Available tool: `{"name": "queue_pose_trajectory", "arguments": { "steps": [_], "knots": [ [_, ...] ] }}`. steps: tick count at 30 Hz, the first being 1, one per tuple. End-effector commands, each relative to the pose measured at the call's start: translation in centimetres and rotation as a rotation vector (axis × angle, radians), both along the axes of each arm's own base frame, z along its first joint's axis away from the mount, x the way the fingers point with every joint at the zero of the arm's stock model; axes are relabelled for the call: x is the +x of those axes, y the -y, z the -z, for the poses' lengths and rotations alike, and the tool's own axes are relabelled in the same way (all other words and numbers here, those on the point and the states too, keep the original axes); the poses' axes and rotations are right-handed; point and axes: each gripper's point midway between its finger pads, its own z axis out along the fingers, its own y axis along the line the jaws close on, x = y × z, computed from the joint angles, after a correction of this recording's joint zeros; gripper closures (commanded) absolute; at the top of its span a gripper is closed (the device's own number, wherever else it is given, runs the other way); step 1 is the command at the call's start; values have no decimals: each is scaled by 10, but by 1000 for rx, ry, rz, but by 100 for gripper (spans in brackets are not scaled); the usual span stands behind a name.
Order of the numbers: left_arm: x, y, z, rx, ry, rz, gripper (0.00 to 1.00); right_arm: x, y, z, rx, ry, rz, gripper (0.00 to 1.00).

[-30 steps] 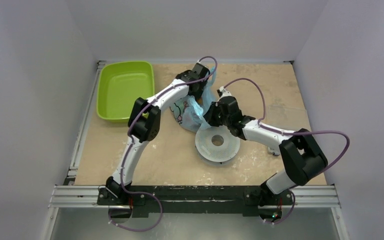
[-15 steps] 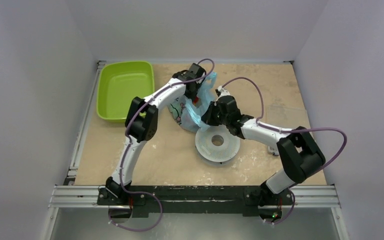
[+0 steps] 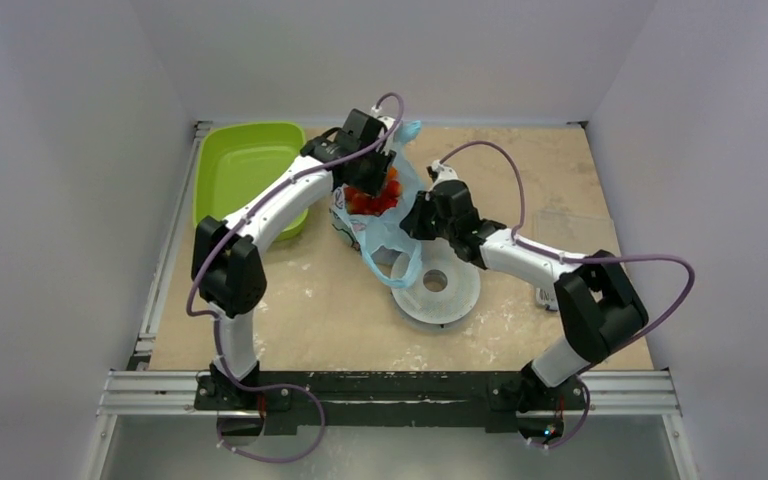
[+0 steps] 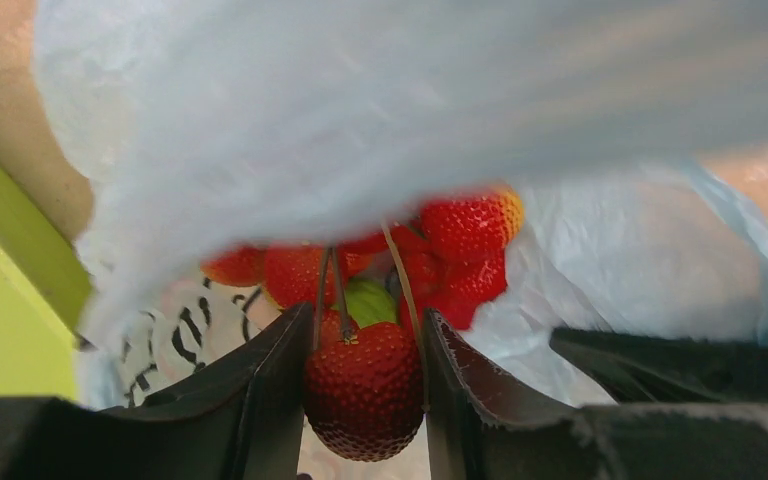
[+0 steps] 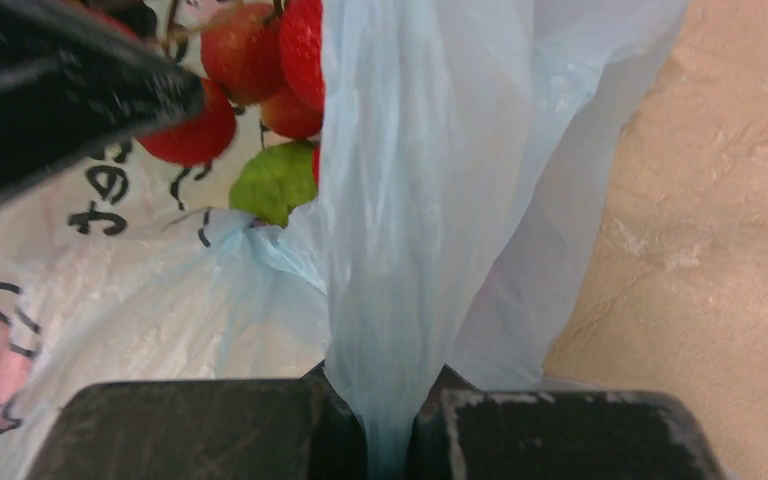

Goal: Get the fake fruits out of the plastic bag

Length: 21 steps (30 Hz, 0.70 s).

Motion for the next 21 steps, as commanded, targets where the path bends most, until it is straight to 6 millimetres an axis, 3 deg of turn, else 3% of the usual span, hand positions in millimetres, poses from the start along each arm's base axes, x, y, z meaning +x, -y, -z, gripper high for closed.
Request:
{"name": "queue_pose_trajectory", "arguments": {
  "steps": [1, 7, 11, 21],
  "knots": [
    [-22, 12, -22, -140, -23, 43, 100, 14, 4, -56, 5, 144, 16, 98],
    [-50, 15, -28, -226, -57, 76, 100, 16, 8, -81, 16, 191, 40, 95],
    [-59, 14, -45, -293, 18, 99, 100, 17, 8, -83, 14, 196, 38, 98],
    [-83, 2, -148, -410, 154, 101, 100, -3, 5, -53, 21, 144, -17, 100]
  ]
}}
